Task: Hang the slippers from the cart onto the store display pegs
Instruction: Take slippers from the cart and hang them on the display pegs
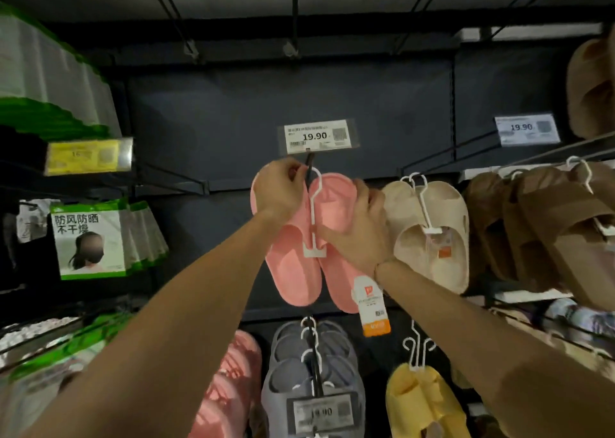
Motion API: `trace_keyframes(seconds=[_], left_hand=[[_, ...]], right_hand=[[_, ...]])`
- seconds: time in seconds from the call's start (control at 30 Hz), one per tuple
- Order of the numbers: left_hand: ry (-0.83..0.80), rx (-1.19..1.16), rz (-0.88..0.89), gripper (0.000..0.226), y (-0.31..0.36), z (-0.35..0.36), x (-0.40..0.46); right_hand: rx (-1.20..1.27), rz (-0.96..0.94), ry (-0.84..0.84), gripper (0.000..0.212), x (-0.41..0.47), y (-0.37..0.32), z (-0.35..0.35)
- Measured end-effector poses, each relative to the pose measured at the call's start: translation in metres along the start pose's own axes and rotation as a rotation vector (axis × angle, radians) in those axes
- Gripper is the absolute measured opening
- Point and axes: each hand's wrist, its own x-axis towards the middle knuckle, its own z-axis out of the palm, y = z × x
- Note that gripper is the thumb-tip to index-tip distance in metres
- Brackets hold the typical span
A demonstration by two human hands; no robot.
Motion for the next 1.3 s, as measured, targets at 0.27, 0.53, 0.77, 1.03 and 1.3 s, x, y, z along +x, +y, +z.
trace_keyframes(seconds=[0.27, 0.53, 0.77, 1.03, 1.3], left_hand=[[0.017, 0.004, 0.141, 0.017, -0.053, 0.04, 0.012], [-0.185, 0.175, 0.104, 0.045, -0.114, 0.079, -0.017], [-0.533, 0.38, -0.063, 0.072, -0.165, 0.115, -0.061], [-0.603, 0.424, -0.06, 0.082, -0.168, 0.106, -0.08], [-0.472, 0.182, -0.224, 0.06, -0.084, 0.055, -0.114]], right_hand=[[-0.196, -0.014, -0.13, 0.087, 0.024, 0.02, 0.058], [-0.175, 0.007, -0.154, 0.075, 0.053, 0.054, 0.11], [-0.319, -0.043, -0.278, 0.07, 0.062, 0.085, 0.139], [-0.392, -0.04, -0.462, 0.077, 0.051, 0.103, 0.13], [-0.118, 0.033, -0.582, 0.07, -0.01, 0.056, 0.051]])
